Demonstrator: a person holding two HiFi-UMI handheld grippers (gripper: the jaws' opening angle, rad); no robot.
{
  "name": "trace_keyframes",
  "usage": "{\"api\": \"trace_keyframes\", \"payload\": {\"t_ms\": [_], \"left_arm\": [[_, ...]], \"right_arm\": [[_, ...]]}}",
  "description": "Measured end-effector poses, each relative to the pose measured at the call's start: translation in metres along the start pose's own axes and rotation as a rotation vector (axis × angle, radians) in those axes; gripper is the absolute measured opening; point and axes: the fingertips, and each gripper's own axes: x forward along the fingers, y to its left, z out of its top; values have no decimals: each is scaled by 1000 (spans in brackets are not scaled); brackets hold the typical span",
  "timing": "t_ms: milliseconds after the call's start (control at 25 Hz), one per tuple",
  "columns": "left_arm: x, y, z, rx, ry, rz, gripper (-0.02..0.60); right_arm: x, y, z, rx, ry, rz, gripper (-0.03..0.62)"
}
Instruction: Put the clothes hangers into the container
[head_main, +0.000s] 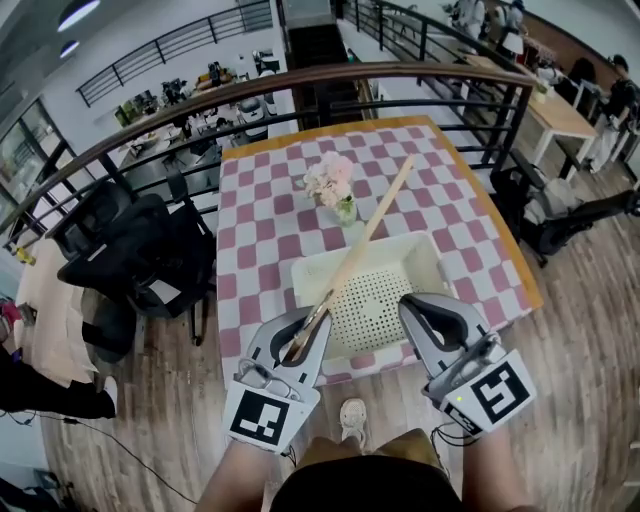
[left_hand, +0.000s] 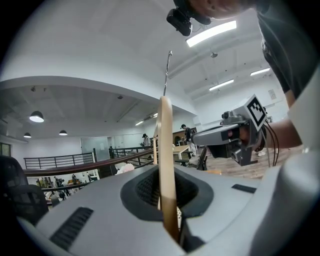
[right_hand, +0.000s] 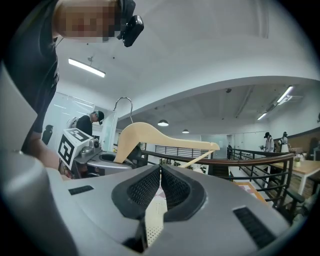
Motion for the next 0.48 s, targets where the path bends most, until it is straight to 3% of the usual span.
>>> {"api": "trace_keyframes", "payload": {"t_ms": [240, 480], "left_arm": [[12, 11, -5, 30, 1, -40, 15], [13, 16, -7, 18, 9, -37, 16]], "right_arm": [[11, -10, -1, -8, 2, -33, 34], [18, -12, 0, 28, -6, -14, 34]]}}
